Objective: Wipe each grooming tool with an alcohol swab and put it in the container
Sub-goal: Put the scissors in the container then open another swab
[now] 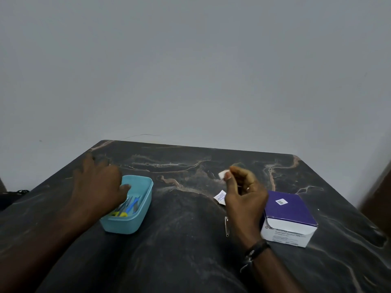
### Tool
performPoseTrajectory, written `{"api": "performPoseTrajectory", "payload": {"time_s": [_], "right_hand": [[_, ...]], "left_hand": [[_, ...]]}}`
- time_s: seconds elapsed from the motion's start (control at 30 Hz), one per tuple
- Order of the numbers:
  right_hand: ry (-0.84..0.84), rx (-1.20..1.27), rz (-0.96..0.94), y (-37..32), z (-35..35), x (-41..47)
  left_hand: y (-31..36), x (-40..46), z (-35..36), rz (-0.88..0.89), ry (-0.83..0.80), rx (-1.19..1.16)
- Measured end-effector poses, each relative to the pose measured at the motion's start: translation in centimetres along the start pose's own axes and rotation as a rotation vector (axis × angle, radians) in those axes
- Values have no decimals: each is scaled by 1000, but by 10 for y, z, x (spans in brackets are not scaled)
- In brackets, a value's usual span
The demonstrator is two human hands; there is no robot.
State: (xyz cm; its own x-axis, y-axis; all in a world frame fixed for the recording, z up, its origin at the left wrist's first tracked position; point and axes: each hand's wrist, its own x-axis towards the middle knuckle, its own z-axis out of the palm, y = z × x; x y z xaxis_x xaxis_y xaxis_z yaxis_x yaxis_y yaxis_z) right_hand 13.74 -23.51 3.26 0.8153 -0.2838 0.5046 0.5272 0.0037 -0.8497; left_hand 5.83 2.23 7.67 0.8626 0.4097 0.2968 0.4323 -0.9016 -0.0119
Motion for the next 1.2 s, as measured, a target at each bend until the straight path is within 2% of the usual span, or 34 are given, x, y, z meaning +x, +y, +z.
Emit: {"api": "performPoseTrajectory", "payload": {"time_s": [0.13,0.2,0.33,0.43,0.53,0.67,0.8,0.97,1.03,1.13,1.2], "right_hand": [[28,-35,-53,-1,-3,6],[26,-53,-90,0,-3,6],[37,-47,-105,0,-1,6],[35,-37,-98,0,-1,4],[28,-24,-108,-1,-1,2],[22,-7,-115,-2,-1,2],[15,9,-108,-3,2,-1],[7,-101,-213,-4,2,-2],[6,-173,-269,-5,0,-1],[-28,-222,-282,-4,0,-1],[-58,-248,-267,1,0,-3]], "left_hand": [[32,-14,-14,175,282,-214],[57,-24,-18,268,328,-351],[114,-37,-6,305,94,-574],[145,-36,16,313,-188,-583],[167,-41,23,358,-324,-582],[187,-43,29,402,-351,-617],[195,-40,28,406,-365,-541],[175,-23,33,295,-413,-740],[163,-14,34,240,-416,-884],[143,-3,35,74,-401,-1336],[133,-1,36,30,-395,-1559]]}}
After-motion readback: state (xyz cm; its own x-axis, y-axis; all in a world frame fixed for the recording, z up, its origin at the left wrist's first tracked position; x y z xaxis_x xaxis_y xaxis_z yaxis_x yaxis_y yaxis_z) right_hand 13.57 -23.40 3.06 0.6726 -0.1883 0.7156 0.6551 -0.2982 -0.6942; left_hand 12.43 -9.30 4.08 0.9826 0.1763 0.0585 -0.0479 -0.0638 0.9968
